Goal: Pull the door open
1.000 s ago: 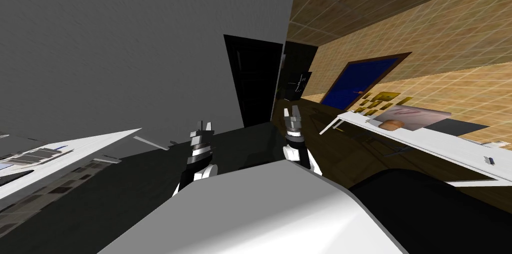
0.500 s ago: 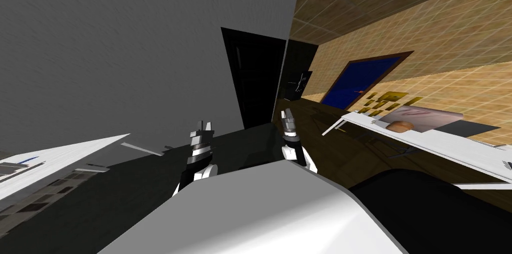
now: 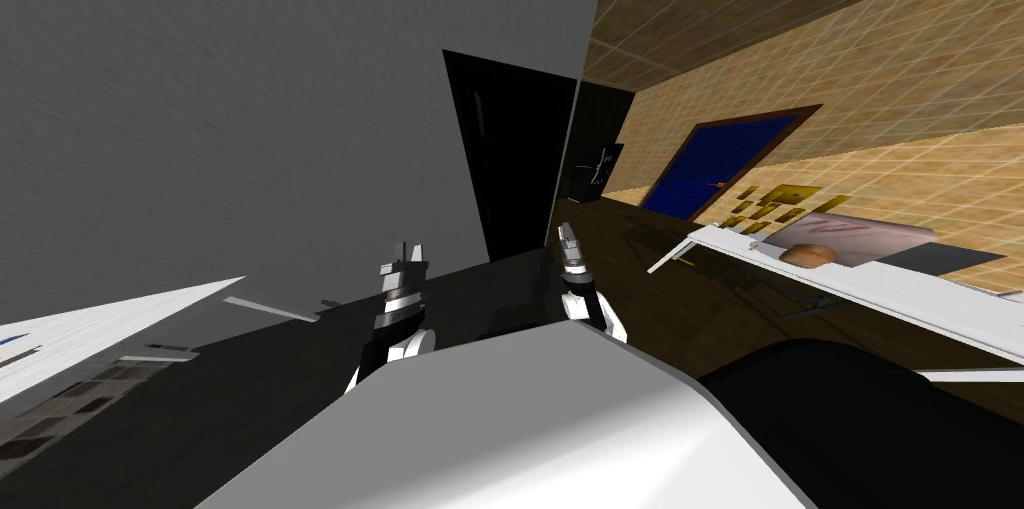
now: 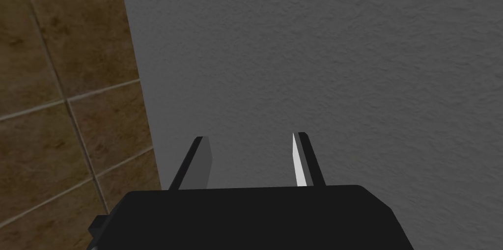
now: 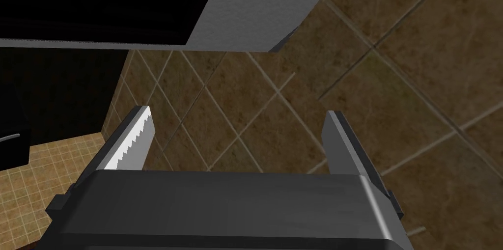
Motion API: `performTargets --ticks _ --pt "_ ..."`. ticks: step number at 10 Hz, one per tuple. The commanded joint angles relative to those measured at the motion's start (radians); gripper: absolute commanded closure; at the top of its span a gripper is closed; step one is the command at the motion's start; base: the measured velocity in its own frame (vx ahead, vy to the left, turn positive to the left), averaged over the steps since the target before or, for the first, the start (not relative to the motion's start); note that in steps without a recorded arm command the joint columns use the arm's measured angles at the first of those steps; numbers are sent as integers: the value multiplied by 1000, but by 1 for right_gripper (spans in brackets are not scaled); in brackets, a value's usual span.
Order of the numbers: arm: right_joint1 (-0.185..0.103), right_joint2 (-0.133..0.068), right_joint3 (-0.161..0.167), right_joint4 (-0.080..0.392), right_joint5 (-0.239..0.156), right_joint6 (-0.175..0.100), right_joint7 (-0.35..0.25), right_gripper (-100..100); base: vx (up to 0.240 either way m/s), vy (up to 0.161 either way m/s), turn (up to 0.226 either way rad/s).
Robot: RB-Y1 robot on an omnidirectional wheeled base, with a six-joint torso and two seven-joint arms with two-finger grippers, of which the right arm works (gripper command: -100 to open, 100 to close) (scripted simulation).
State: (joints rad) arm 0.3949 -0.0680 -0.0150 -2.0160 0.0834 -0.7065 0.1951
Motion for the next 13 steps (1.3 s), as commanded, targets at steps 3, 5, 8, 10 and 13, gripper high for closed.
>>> performTargets --ticks 3,5,8,10,13 --pt "-27 -18 -4 85 25 -17 56 -100 121 66 -37" --pt "-40 -25 -5 127 37 -26 83 -100 110 75 -29" --pt "-61 -35 -6 190 56 -39 124 -100 84 76 -32" --pt "-74 -41 -7 233 69 -48 151 -100 102 64 -29" --pt "-96 -50 -8 299 89 -62 195 -100 92 67 -33"
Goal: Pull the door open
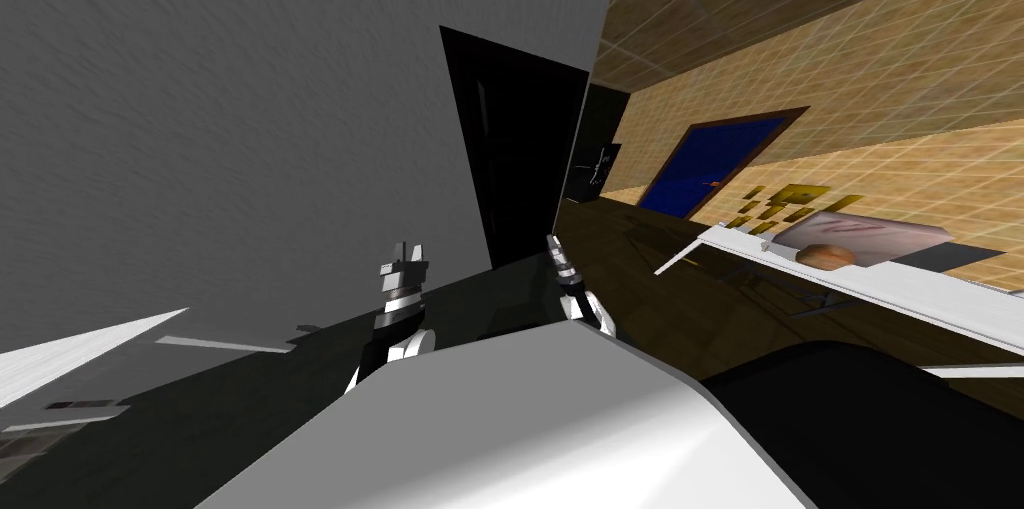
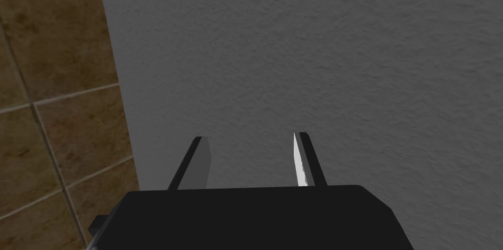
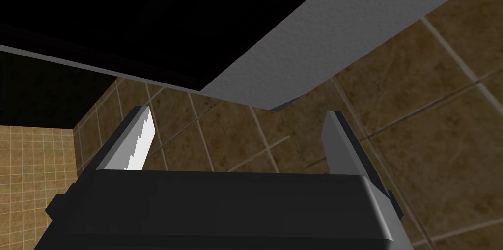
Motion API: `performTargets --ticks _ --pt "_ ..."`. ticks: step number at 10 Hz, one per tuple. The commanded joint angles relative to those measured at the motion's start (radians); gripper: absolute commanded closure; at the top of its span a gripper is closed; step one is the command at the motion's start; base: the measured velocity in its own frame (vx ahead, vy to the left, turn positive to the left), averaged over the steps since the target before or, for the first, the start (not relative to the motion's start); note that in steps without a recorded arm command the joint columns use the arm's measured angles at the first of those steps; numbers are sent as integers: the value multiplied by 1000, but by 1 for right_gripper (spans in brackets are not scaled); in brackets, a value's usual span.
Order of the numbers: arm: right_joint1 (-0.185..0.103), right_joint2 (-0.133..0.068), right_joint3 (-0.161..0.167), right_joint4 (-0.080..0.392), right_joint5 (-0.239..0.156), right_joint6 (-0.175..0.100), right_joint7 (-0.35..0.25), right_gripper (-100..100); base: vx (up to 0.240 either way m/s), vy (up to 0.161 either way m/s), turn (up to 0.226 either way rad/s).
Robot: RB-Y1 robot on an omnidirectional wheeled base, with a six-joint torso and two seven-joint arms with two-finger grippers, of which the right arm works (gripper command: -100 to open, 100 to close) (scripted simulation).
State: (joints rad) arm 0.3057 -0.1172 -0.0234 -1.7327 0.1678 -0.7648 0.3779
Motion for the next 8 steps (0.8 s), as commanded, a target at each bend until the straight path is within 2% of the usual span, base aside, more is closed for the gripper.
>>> performTargets --ticks 1,8 --pt "-14 -4 0 38 11 -8 26 -100 101 87 -29" --pt "-66 -25 -3 198 59 -41 130 -100 89 76 -34"
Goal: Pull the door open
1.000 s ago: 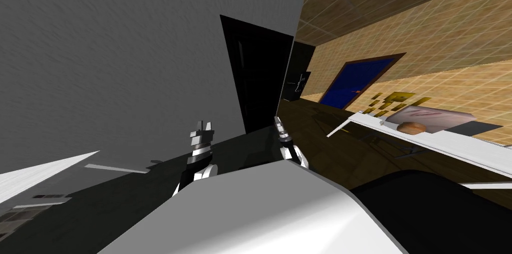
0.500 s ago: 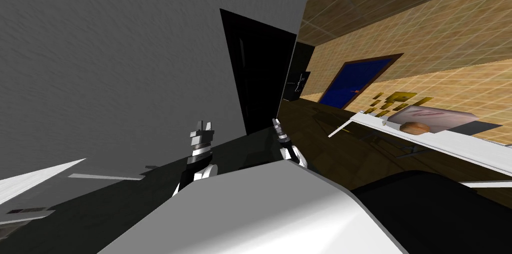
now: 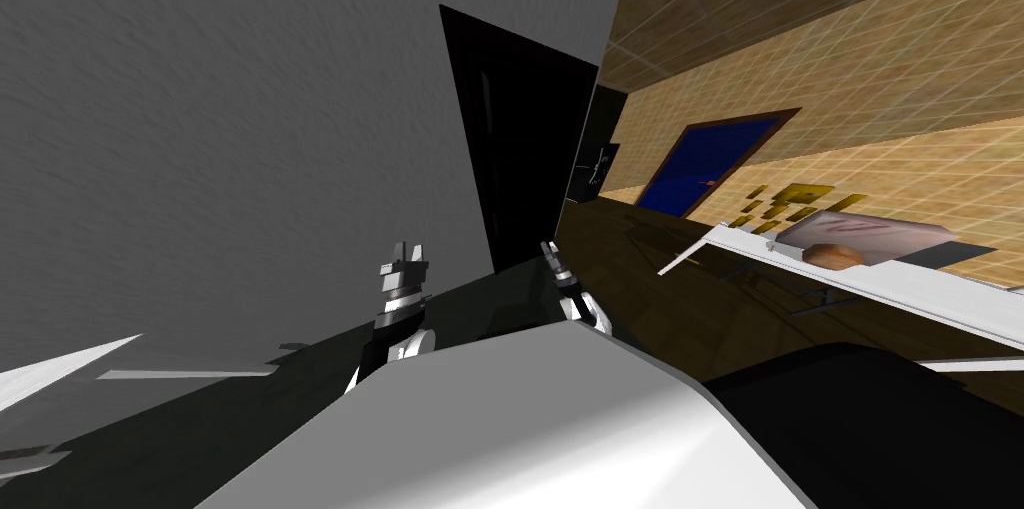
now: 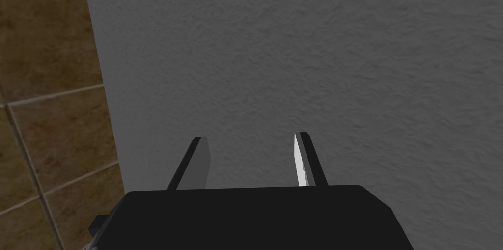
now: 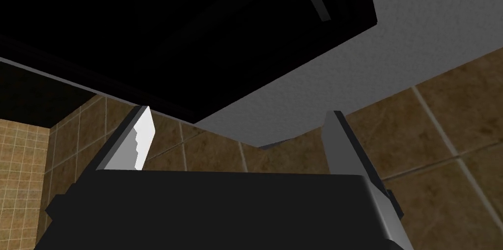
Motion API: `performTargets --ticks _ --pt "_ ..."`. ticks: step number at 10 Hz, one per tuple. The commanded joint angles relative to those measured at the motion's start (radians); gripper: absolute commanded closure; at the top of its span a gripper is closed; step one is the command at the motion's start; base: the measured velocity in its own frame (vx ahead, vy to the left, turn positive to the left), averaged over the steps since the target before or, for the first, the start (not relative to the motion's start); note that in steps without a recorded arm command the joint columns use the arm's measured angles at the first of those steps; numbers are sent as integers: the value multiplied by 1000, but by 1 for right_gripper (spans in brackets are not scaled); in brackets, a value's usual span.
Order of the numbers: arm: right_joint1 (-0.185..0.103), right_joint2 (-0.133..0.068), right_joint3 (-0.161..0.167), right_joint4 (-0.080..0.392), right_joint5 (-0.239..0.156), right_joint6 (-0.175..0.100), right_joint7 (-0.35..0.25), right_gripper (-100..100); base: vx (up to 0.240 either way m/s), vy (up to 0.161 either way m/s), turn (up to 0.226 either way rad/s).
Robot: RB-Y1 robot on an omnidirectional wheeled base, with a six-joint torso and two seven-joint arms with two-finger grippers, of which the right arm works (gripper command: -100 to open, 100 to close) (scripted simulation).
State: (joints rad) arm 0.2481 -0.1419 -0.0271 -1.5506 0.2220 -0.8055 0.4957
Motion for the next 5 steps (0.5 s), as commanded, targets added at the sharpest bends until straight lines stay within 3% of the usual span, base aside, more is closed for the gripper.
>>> performTargets --ticks 1,5 --pt "-16 -3 0 39 12 -5 27 -100 99 88 -25" --pt "-45 -14 -2 131 40 -24 86 -100 96 84 -34"
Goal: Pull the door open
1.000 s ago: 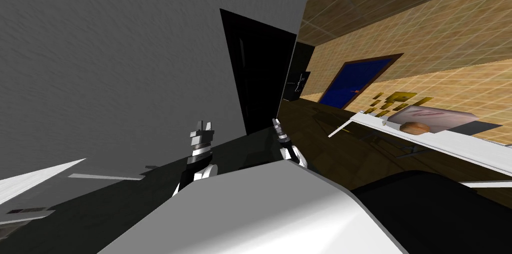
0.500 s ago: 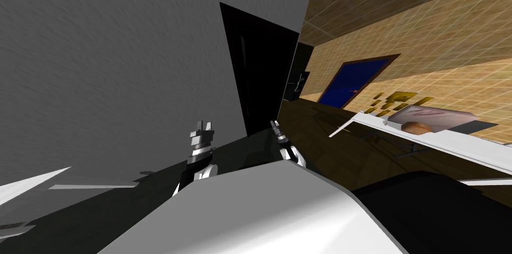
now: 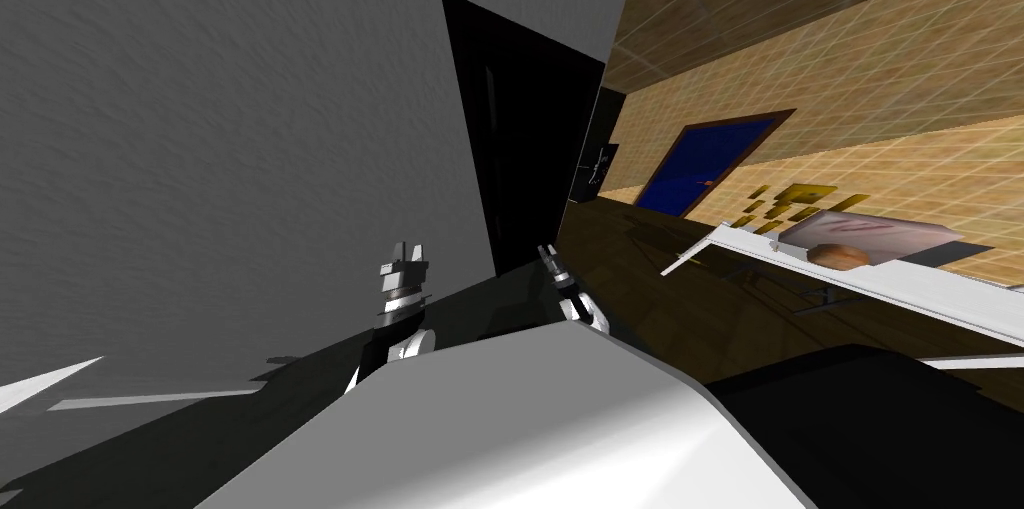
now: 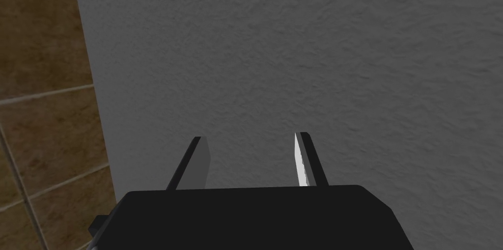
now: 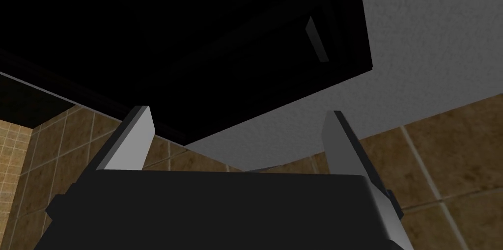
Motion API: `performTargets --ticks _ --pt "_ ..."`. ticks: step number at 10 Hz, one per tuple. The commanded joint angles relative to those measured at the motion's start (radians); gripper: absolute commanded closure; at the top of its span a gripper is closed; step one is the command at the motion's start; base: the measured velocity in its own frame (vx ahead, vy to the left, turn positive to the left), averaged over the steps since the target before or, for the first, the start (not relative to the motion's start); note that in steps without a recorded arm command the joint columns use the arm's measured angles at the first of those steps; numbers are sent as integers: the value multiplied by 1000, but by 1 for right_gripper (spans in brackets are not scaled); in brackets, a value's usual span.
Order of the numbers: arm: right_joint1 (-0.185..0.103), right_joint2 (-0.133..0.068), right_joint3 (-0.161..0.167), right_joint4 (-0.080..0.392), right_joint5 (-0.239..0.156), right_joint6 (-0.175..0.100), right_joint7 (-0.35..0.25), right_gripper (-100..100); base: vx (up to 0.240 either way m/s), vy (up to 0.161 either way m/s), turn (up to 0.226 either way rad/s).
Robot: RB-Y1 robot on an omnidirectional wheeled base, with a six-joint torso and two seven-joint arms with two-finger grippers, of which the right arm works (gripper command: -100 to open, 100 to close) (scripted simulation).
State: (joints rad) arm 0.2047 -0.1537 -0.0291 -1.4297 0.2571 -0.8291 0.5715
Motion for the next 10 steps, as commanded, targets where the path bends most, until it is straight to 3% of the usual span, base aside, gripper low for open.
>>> performTargets --ticks 1,8,9,10 --pt "-9 -5 0 33 12 -6 25 -100 85 76 -26" --pt "-60 -23 -3 189 59 -38 127 -100 90 79 -33" --pt "-74 -27 -4 232 71 -47 155 -100 107 81 -52" --pt "-74 -27 -4 232 71 -47 155 -100 89 77 -22"
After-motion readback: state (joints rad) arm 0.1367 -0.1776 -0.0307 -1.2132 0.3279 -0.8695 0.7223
